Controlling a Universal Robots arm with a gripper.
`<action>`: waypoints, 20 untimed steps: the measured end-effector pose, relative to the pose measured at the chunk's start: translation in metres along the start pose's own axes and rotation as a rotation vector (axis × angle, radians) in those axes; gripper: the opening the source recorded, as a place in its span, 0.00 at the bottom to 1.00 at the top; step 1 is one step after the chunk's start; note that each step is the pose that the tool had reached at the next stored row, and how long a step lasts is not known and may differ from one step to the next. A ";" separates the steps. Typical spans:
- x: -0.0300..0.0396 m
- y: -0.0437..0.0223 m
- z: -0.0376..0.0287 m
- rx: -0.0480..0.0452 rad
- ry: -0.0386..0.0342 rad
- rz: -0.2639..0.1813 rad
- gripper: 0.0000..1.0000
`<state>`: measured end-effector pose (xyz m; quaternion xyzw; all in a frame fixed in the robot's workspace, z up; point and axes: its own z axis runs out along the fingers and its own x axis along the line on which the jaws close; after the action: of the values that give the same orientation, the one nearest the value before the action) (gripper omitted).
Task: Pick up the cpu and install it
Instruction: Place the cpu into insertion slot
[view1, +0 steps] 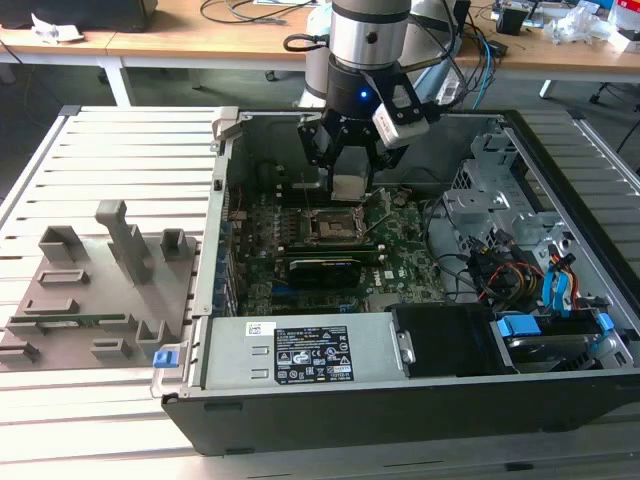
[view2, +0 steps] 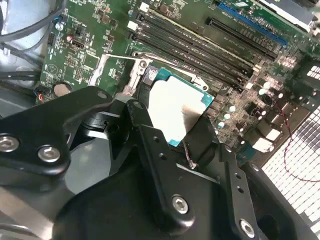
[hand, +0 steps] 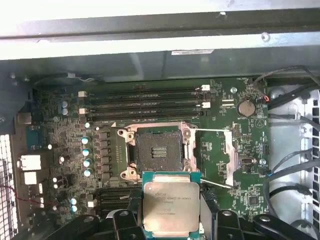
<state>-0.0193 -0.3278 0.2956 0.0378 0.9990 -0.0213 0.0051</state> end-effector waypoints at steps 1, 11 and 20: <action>0.0000 0.0000 0.0001 0.0021 0.0025 0.064 0.55; 0.0000 0.0000 0.0002 0.0047 0.0089 0.212 0.55; 0.0000 0.0000 0.0003 0.0068 0.0140 0.333 0.55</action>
<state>-0.0193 -0.3278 0.2953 0.2028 0.9789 -0.0233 0.0015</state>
